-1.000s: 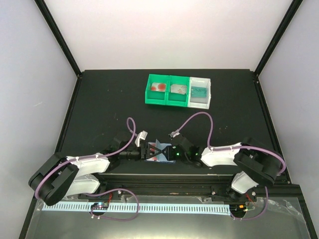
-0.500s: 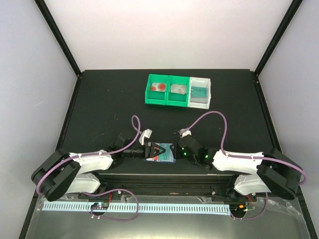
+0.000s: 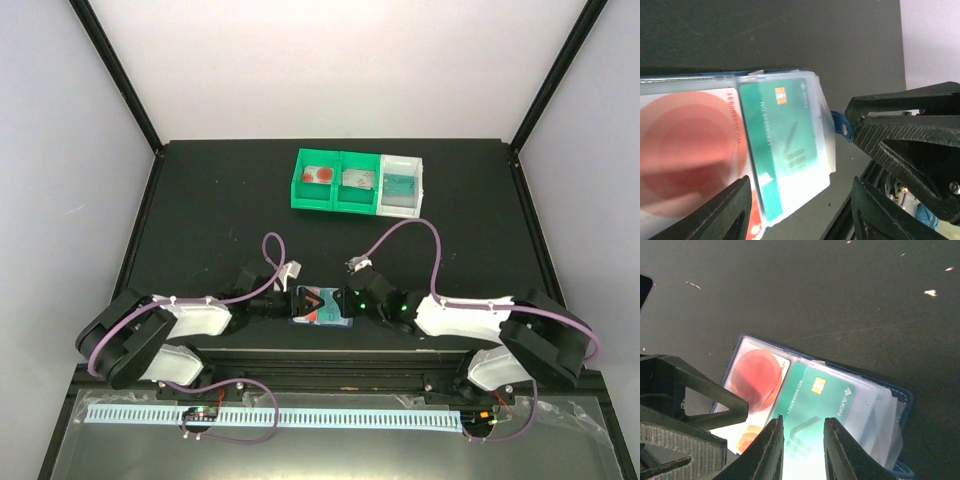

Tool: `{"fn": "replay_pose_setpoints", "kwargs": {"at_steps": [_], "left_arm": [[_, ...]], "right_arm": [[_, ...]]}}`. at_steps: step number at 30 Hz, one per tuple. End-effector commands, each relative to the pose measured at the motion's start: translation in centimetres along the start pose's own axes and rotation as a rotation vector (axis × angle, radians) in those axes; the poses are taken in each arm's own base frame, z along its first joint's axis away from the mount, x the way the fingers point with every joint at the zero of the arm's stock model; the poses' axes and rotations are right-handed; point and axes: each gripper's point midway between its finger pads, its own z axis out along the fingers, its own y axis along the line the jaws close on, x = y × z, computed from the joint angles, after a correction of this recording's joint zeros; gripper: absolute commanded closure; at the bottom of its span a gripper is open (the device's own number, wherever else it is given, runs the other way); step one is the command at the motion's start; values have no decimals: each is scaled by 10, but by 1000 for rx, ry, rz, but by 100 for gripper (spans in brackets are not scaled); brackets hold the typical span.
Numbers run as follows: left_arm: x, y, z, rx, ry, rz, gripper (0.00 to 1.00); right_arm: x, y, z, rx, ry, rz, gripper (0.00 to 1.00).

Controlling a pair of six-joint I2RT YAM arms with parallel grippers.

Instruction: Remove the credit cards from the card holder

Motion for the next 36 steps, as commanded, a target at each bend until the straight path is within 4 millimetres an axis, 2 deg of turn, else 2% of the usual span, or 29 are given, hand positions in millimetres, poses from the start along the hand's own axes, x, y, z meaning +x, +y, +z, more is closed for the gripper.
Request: {"fn": "replay_pose_setpoints", "kwargs": {"at_steps": [1,12,17,22,28,33,36], "left_arm": [[-13,3,2,-19,-40,24,44],[-10,16,10,-27,-7,-1,45],[-9,17,9,-27,-6,-7,45],[-12,15,11,-21,-3,0,45],[-10,18,13,-23,7,-15,46],[-10,18,14,-22,6,-19,48],[-9,20,14,-26,6,-23,50]], "right_arm": [[-1,10,9,-14,26,-38,76],[16,-3,24,29,92,-40,79],[32,-21,29,88,130,-34,83],[43,-29,31,105,161,-29,86],[43,-32,27,115,155,-21,88],[32,-27,22,114,127,-31,88],[37,-31,25,125,143,-33,89]]}}
